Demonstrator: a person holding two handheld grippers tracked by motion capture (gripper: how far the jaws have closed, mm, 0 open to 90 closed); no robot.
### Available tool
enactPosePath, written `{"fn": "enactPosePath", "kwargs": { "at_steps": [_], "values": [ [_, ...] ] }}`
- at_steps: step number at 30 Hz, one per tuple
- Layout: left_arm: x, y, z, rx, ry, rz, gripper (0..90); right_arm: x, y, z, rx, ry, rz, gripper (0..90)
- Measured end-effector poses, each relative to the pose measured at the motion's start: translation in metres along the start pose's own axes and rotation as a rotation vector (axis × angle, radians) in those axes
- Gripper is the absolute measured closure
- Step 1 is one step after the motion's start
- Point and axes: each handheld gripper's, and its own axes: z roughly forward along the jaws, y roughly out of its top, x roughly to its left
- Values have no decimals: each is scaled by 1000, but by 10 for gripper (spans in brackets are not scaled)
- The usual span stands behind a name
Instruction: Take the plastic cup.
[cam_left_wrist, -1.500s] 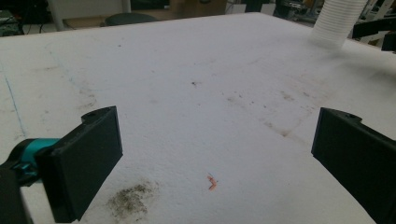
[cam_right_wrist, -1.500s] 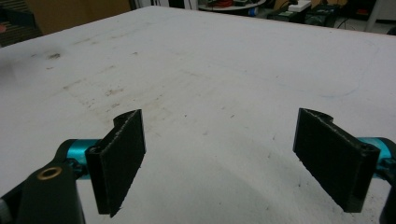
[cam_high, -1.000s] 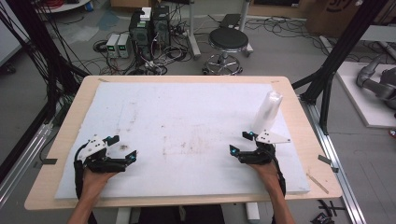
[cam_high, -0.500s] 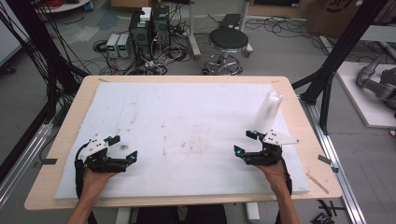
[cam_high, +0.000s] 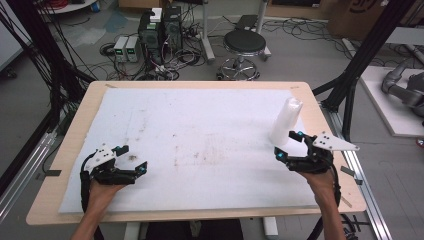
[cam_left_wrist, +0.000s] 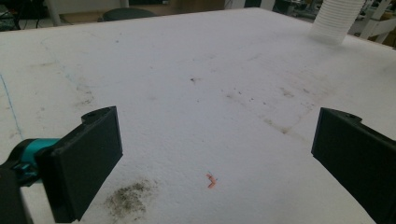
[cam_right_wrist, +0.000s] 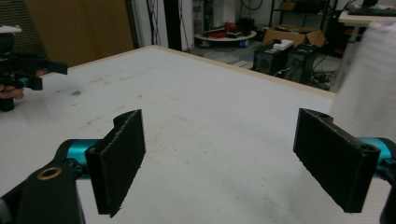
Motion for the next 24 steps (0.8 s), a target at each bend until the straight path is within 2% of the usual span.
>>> {"fn": "enactPosePath", "kwargs": {
  "at_steps": [7, 12, 19, 20, 24],
  "values": [
    [0, 0, 1, 3, -1, 3, 17, -19, 30, -19, -6, -80, -4, 143],
    [0, 0, 1, 7, 1, 2, 17, -35, 49, -25, 26, -116, 4, 143],
    [0, 0, 1, 11, 0, 2, 17, -50, 66, -21, 76, -144, -2, 143],
    [-1, 0, 1, 10, 1, 3, 17, -56, 70, -18, 95, -152, 0, 143],
    [-1, 0, 1, 10, 1, 4, 17, -64, 77, -11, 124, -156, 5, 142]
  ]
}}
